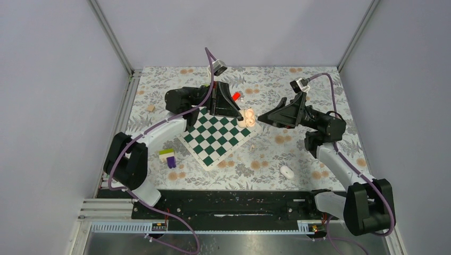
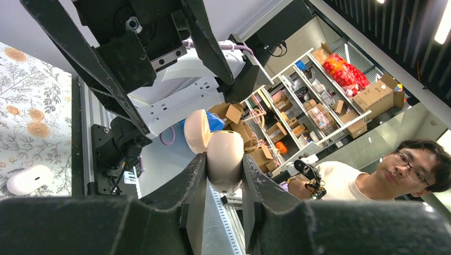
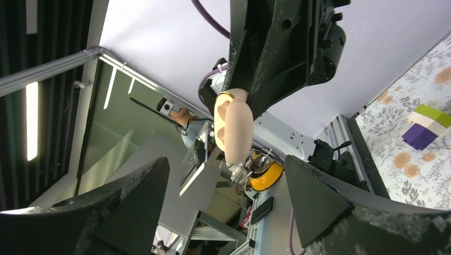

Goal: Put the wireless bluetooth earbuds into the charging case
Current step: Pick up the charging case at the center of the board.

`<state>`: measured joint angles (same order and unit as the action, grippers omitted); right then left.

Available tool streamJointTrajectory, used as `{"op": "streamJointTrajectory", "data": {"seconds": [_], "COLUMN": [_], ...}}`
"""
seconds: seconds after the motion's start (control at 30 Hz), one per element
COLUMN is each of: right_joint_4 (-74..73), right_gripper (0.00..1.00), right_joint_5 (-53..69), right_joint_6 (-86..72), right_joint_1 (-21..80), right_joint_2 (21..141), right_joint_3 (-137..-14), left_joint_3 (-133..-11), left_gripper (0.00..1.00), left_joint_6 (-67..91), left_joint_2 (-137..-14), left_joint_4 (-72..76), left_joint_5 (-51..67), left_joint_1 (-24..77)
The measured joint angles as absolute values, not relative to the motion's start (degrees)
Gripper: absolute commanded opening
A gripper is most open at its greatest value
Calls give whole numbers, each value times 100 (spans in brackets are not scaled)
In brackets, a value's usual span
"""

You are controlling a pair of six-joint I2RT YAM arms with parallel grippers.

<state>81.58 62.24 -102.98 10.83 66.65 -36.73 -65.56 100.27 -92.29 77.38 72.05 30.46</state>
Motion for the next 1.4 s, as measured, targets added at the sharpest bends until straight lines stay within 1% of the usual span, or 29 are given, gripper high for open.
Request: {"op": "streamJointTrajectory", "data": {"seconds": [0.27,0.5,0.6,0.7,0.8,1.4], "right_joint_4": [8202,8204,8204,8217,8221,8224], "right_gripper": [84,83,79,73,69,58], "right_joint_5": [6224,6219,6217,6204,6198,6202], "right_joint_6": [-10294,-10269,-10265,-10243,-10239,-10241], "right_joint_1": [1608,1712,1813,1946,1999,2257], "right_joint_2": [6840,6952,6969,7004,7028,7334], "right_joint_3": [-4003,-4036,-4084,-4209,-4252,-4519], "left_joint_3": [-6589,-6593,-6630,-6643,-6643,-6643], "left_gripper": [0,0,0,0,0,0], "left_joint_6": [10108,10165,10182,10189,10189,10186], "left_joint_2": [-9045,-8853,-8836,-8836,-8836,-8836], "left_joint_4": [7778,7806,7817,7817,7817,7817], "left_joint_5": [7277,7301,7310,7314,7317,7317], "left_joint_1": [3048,3052,3061,3070,3072,3074]}}
